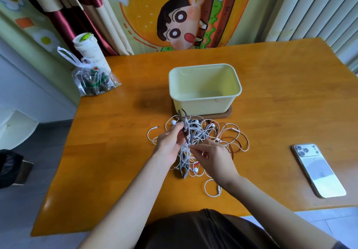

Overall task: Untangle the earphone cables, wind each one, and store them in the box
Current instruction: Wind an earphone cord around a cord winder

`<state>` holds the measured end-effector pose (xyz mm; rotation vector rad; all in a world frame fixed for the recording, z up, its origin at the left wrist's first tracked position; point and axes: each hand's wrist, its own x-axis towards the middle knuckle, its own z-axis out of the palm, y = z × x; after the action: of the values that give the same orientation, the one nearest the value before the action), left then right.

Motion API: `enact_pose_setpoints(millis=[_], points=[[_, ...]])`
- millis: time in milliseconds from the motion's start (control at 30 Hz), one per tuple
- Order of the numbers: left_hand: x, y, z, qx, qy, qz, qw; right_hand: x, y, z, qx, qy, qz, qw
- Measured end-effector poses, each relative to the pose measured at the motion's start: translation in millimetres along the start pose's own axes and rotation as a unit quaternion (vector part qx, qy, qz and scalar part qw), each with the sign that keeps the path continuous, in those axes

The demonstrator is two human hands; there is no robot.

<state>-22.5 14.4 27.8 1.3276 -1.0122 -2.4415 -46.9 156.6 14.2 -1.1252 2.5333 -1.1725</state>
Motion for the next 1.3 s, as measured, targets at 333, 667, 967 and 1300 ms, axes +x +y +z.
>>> enact_pose_setpoints(millis=[333, 667, 967, 1300], points=[[-9, 0, -2, 0.006, -0.076, -0.027, 0.997, 5, 16, -5, 0.011, -0.006, 0.07, 0.997], [-13, 8, -28, 0.559, -0.197, 0.021, 0.805, 35, 30, -47, -0.055, -0.152, 0.086, 0.983], [-6, -2, -34, 0.492, -0.087, 0.156, 0.852, 41, 25, -36, -0.032, -0.057, 0.079, 0.995], [-3, 0, -34, 0.507, -0.123, 0.164, 0.837, 38, 27, -44, -0.014, -0.002, 0.11, 0.994]])
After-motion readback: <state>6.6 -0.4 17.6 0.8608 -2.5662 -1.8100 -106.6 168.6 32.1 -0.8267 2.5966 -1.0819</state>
